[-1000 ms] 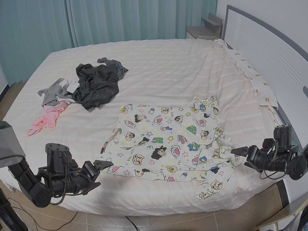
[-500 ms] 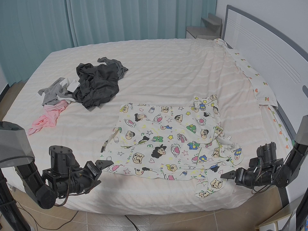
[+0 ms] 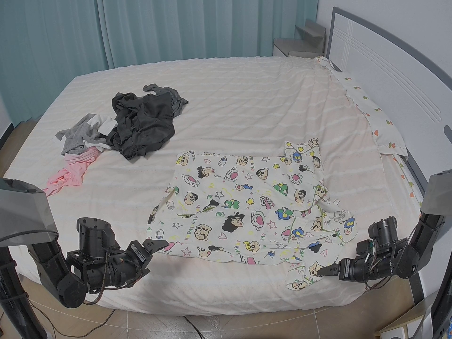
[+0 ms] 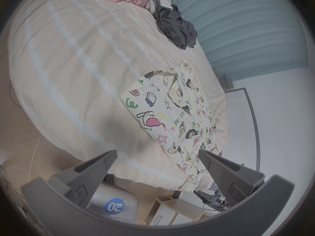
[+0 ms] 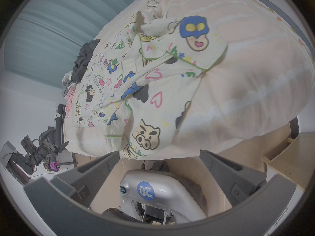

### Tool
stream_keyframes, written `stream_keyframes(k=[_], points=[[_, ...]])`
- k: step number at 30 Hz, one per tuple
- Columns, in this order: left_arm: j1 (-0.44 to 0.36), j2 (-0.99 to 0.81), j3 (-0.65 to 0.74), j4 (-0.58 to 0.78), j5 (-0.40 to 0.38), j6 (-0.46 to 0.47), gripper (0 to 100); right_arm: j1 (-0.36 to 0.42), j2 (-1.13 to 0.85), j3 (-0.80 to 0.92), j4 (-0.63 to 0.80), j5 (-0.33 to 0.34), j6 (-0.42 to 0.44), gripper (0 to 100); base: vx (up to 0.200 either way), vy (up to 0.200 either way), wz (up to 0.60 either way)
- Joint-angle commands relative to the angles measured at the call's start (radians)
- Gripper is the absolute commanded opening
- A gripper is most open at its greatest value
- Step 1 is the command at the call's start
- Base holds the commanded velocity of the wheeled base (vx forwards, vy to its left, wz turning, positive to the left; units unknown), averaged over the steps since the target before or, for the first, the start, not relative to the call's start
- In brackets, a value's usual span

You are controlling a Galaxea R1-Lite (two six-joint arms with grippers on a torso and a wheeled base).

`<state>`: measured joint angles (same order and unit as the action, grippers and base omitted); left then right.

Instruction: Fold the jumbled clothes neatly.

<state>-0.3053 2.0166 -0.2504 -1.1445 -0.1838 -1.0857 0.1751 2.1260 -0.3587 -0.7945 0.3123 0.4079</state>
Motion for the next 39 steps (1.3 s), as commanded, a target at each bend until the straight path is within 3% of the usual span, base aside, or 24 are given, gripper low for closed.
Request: stream_keyframes(k=[1,6,8,13,14,28,33,39], points=[[0.000,0.002,-0.001,0.000,0.004,0.000,100,0.027,0.029,-0.028,0.000,0.001,0.006,100,0.000,0.000,0.00],[0.000,0.004,-0.001,-0.001,0.020,0.000,100,0.055,0.042,-0.065,0.001,0.002,0.063,100,0.000,0.000,0.00],[0.000,0.004,-0.001,-0.001,0.020,0.000,100,0.076,0.063,-0.089,-0.003,-0.001,0.123,100,0.000,0.000,0.00],[0.000,0.004,-0.001,-0.001,0.020,0.000,100,0.081,0.075,-0.111,-0.003,-0.001,0.158,100,0.000,0.000,0.00],[0.000,0.004,-0.001,-0.001,0.020,0.000,100,0.083,0.078,-0.112,-0.003,-0.002,0.160,0,0.000,0.000,0.00],[0.000,0.002,-0.003,-0.003,0.024,0.001,100,0.090,0.069,-0.103,0.000,-0.033,0.163,0,0.000,0.000,0.00],[-0.015,0.004,-0.030,-0.003,0.096,0.017,100,0.083,-0.017,-0.026,0.000,-0.029,0.160,0,0.000,0.000,0.00],[-0.044,0.056,-0.084,0.017,0.106,0.041,100,0.075,-0.070,0.050,-0.005,-0.027,0.149,0,0.000,0.000,0.00]])
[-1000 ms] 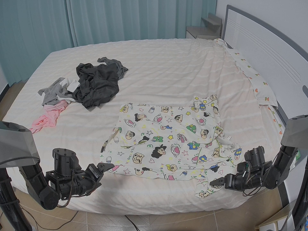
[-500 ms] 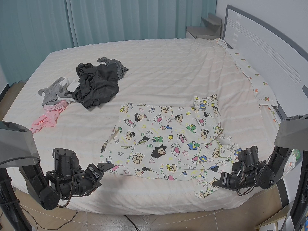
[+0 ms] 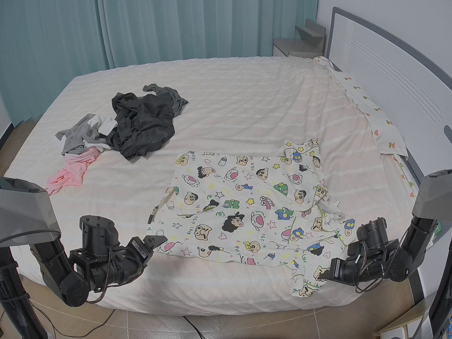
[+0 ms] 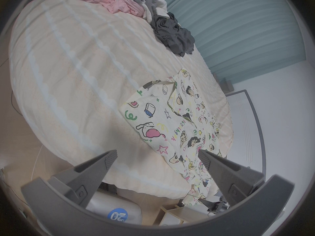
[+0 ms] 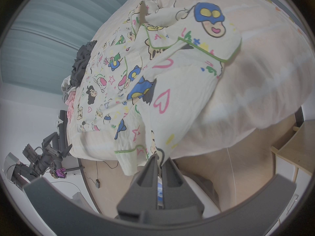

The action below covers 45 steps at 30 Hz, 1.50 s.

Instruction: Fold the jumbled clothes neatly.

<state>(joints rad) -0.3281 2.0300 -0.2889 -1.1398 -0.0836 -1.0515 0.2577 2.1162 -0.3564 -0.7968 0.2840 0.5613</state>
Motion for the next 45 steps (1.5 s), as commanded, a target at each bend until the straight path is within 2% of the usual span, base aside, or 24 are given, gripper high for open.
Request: stream_keyframes(k=[1,6,7,14,15,27,29,30,45], points=[[-0.022,0.062,-0.072,0.032,0.008,0.008,100,-0.008,-0.067,0.060,-0.002,0.001,-0.004,0,0.000,0.000,0.00],[-0.025,0.122,-0.165,0.147,0.074,0.025,100,-0.008,-0.094,0.096,-0.004,0.006,-0.004,0,0.000,0.000,0.00],[-0.025,0.144,-0.203,0.189,0.110,0.036,100,-0.008,-0.099,0.100,-0.004,0.012,-0.004,0,0.000,0.000,0.00],[-0.025,0.174,-0.288,0.258,0.136,0.036,100,-0.008,-0.101,0.105,-0.007,0.017,-0.004,0,0.000,0.000,0.00],[-0.025,0.185,-0.311,0.281,0.159,0.036,100,-0.008,-0.104,0.106,-0.007,0.018,-0.004,0,0.000,0.000,0.00],[-0.032,0.237,-0.412,0.293,0.214,0.033,100,0.000,-0.084,0.155,-0.136,0.017,0.006,0,0.000,0.000,0.00],[-0.039,0.268,-0.447,0.296,0.263,0.033,100,-0.001,-0.076,0.160,-0.153,0.017,0.006,0,0.000,0.000,0.00],[-0.042,0.274,-0.454,0.296,0.274,0.033,0,-0.001,-0.076,0.160,-0.153,0.017,0.006,0,0.000,0.000,0.00],[-0.045,0.234,-0.397,0.295,0.285,0.033,0,-0.012,-0.085,0.197,-0.185,0.015,0.008,0,0.000,0.000,0.00]])
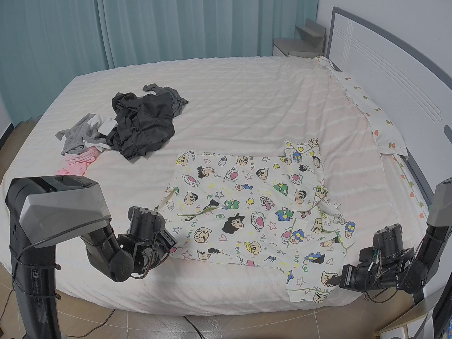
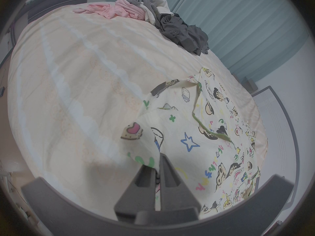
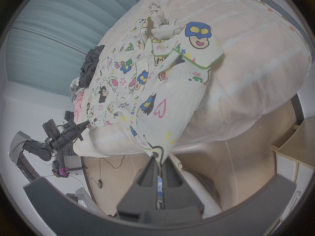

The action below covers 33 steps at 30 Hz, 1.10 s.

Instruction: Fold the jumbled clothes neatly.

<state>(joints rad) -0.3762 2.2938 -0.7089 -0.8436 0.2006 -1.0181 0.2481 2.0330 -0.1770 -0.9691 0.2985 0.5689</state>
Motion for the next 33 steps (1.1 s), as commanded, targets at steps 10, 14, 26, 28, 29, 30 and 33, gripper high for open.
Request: stream_keyframes(k=[10,14,26,28,29,30,33], points=[[0.013,-0.111,0.120,-0.003,0.000,0.001,0,-0.021,0.006,0.090,-0.129,0.001,0.000,0,0.000,0.000,0.00],[0.011,-0.120,0.164,-0.011,-0.001,0.003,0,-0.024,0.004,0.116,-0.138,0.002,0.000,0,0.000,0.000,0.00],[0.008,-0.177,0.241,-0.008,-0.009,0.001,0,-0.020,0.006,0.175,-0.223,0.004,0.002,0,0.000,0.000,0.00],[0.008,-0.175,0.249,-0.011,-0.009,0.001,0,-0.021,0.007,0.175,-0.223,0.004,0.002,0,0.000,0.000,0.00],[0.006,-0.174,0.249,-0.012,-0.009,0.001,0,-0.021,0.007,0.175,-0.224,0.004,0.002,0,0.000,0.000,0.00],[0.006,-0.171,0.247,-0.014,-0.009,0.001,0,-0.021,0.007,0.175,-0.226,0.004,0.002,0,0.000,0.000,0.00],[0.019,-0.163,0.236,-0.022,-0.015,0.003,0,-0.021,0.006,0.175,-0.227,0.004,0.002,0,0.000,0.000,0.00]])
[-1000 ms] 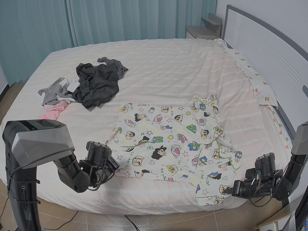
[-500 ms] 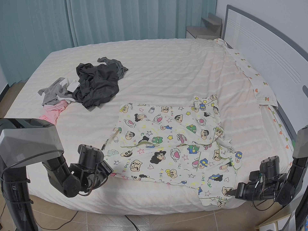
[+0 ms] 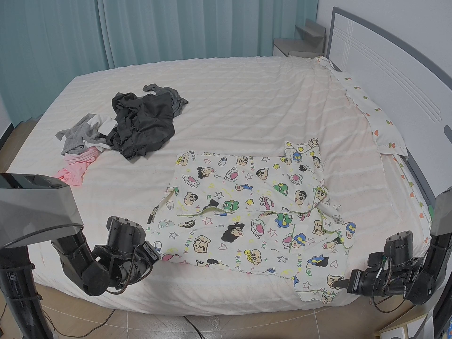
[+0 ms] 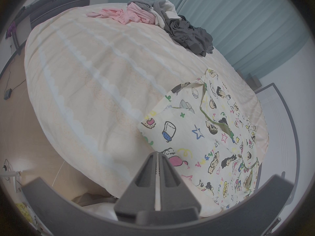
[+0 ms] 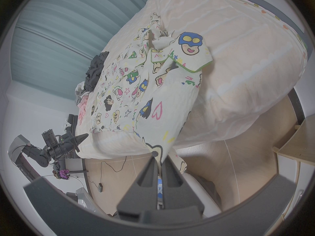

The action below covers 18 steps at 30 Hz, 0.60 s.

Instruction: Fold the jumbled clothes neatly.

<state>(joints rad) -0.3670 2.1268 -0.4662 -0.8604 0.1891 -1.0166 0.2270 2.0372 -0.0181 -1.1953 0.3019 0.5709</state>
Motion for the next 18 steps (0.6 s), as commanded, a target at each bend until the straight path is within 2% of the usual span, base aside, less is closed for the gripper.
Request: stream_keyframes(k=[1,5,6,9,11,16,18], points=[[0.019,0.005,-0.009,-0.012,-0.010,0.003,0,0.000,0.001,0.017,-0.001,0.000,0.000,0,0.000,0.000,0.00],[0.063,-0.002,-0.017,-0.029,-0.073,0.069,0,0.000,0.003,0.017,0.000,0.000,0.001,0,0.000,0.000,0.00],[0.072,-0.002,-0.017,-0.029,-0.086,0.090,100,0.000,0.003,0.017,0.000,0.000,0.001,0,0.000,0.000,0.00],[0.089,0.001,-0.019,-0.031,-0.108,0.119,100,0.000,0.003,0.017,-0.001,-0.001,0.000,0,0.000,0.000,0.00],[0.108,0.008,-0.034,-0.031,-0.149,0.145,100,0.002,0.003,0.017,-0.001,-0.001,0.000,0,0.000,0.000,0.00],[0.143,0.053,-0.066,-0.031,-0.224,0.291,100,0.002,0.003,0.017,-0.001,0.000,0.000,0,0.000,0.000,0.00],[0.143,0.076,-0.095,-0.029,-0.227,0.300,100,0.003,0.003,0.017,-0.001,0.000,0.000,0,0.000,0.000,0.00]])
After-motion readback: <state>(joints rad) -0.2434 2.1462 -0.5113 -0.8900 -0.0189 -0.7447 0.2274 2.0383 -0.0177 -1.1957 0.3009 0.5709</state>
